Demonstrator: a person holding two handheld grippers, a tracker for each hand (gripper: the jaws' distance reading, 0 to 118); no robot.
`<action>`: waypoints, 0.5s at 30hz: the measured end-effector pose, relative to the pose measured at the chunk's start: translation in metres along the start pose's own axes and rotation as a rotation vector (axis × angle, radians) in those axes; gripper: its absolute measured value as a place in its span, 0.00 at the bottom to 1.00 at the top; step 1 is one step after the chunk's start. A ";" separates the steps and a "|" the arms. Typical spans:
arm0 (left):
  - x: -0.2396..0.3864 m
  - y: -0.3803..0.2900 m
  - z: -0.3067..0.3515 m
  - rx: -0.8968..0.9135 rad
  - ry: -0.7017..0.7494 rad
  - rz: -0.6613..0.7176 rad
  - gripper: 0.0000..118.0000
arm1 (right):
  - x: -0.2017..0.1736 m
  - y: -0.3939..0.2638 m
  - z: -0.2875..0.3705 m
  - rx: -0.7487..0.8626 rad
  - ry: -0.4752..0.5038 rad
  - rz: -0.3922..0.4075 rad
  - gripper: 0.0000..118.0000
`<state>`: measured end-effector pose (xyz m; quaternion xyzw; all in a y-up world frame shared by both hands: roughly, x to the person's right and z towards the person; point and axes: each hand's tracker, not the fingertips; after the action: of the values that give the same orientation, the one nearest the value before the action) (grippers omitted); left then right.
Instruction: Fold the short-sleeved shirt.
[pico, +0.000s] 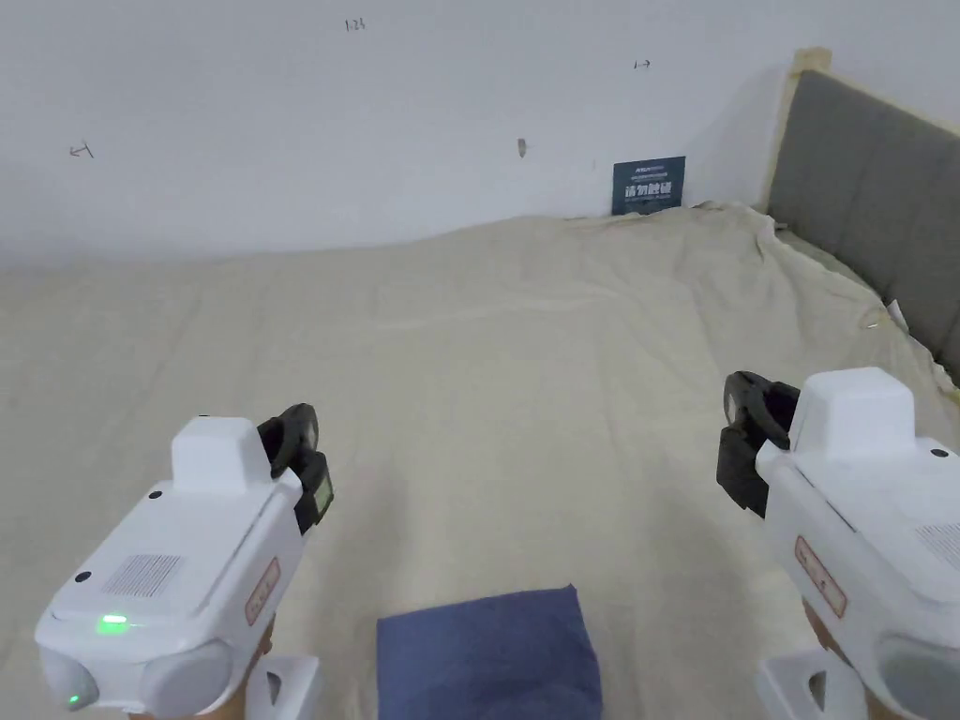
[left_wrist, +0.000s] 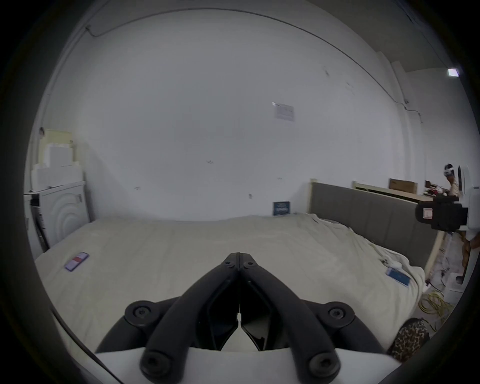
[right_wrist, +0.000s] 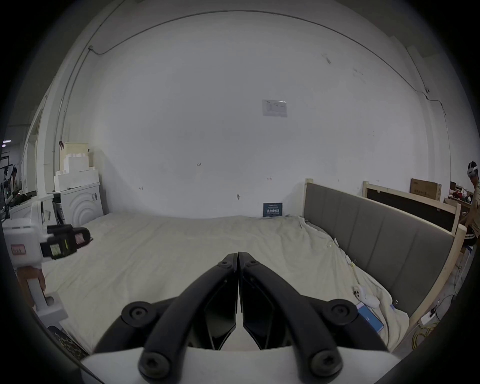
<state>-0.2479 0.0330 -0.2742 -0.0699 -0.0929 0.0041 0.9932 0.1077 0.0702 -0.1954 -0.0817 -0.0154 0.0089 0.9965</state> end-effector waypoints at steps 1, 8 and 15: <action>-0.007 0.001 0.003 0.010 0.024 -0.003 0.00 | -0.003 0.000 -0.001 0.005 0.005 -0.001 0.00; -0.048 -0.005 0.023 0.006 0.116 0.034 0.00 | -0.023 -0.005 -0.010 0.013 0.051 0.007 0.00; -0.065 -0.020 0.031 -0.037 0.135 0.067 0.00 | -0.043 -0.044 -0.034 -0.042 0.067 0.000 0.00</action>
<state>-0.3175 0.0158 -0.2528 -0.0913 -0.0234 0.0310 0.9951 0.0666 0.0205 -0.2230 -0.1028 0.0180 0.0060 0.9945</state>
